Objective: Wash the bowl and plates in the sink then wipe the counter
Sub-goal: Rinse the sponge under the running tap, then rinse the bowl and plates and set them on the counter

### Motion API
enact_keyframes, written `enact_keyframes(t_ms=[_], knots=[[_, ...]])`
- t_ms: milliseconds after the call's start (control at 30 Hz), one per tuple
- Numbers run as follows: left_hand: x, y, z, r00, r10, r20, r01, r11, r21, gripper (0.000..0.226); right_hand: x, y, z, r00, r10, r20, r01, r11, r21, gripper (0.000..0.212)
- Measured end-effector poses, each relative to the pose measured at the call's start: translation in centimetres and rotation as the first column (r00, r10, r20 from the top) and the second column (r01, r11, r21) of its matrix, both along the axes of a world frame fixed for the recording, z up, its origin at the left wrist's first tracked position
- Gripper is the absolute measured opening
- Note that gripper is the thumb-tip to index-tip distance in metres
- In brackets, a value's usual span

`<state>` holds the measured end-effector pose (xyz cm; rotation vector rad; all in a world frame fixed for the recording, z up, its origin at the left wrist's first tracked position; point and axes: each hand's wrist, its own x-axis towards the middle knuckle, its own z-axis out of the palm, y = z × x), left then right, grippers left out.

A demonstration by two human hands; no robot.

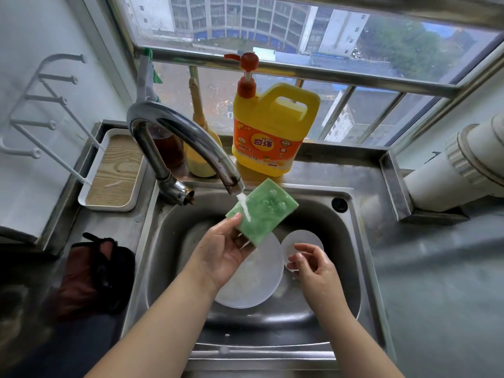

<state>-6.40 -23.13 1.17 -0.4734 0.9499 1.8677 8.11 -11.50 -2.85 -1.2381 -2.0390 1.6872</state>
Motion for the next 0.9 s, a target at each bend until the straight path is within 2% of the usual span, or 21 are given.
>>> enact_keyframes(t_ms=[133,200,300,367,433,500,600,633,700,733,800,900], knots=[[0.7,-2.0,-1.0,1.000,-0.022,-0.011,0.021,0.998,-0.060,0.024,-0.5,0.1,0.1,0.998,-0.029,-0.050,0.025,0.997,-0.066,0.014],[0.8,-3.0,-1.6,0.999,-0.041,-0.035,0.038,0.996,-0.076,0.025,-1.1,0.3,0.4,0.999,-0.004,-0.048,-0.002,0.992,-0.128,0.021],[0.9,-3.9,-2.3,0.987,-0.109,-0.116,0.097,0.990,-0.106,0.026,-1.9,0.6,0.7,0.983,0.182,0.010,-0.178,0.969,-0.169,0.040],[0.9,-4.0,-2.7,0.979,-0.148,-0.143,0.132,0.984,-0.120,0.031,-2.2,0.6,0.8,0.932,0.360,0.048,-0.347,0.921,-0.174,0.046],[1.0,-3.9,-3.0,0.966,-0.199,-0.163,0.180,0.976,-0.125,0.035,-2.2,0.8,0.4,0.878,0.473,0.077,-0.453,0.871,-0.188,0.040],[1.1,-3.5,-3.4,0.928,-0.284,-0.240,0.232,0.946,-0.224,0.029,-1.9,1.2,-0.2,0.865,0.479,0.150,-0.454,0.874,-0.172,0.030],[1.0,-2.9,-4.3,0.841,-0.437,-0.320,0.239,0.829,-0.506,0.033,-1.2,2.4,-1.2,0.889,0.301,0.346,-0.308,0.951,-0.038,0.030],[0.9,-3.0,-4.6,0.837,-0.456,-0.301,0.235,0.798,-0.555,0.034,-1.0,2.9,-1.3,0.912,0.195,0.361,-0.199,0.980,-0.026,0.030],[0.8,-3.5,-5.2,0.850,-0.469,-0.239,0.253,0.762,-0.596,0.030,-1.1,4.1,-1.1,0.969,-0.030,0.244,0.073,0.983,-0.168,0.026],[0.8,-3.9,-5.5,0.857,-0.469,-0.212,0.263,0.753,-0.603,0.027,-1.3,4.7,-0.8,0.979,-0.133,0.151,0.173,0.940,-0.295,0.022],[0.9,-4.7,-5.9,0.866,-0.469,-0.171,0.279,0.739,-0.613,0.017,-2.2,5.9,0.2,0.953,-0.302,0.010,0.268,0.830,-0.489,0.013],[0.8,-5.4,-6.5,0.876,-0.463,-0.132,0.284,0.719,-0.634,0.012,-4.8,8.1,0.7,0.885,-0.461,-0.069,0.320,0.708,-0.629,0.009]])
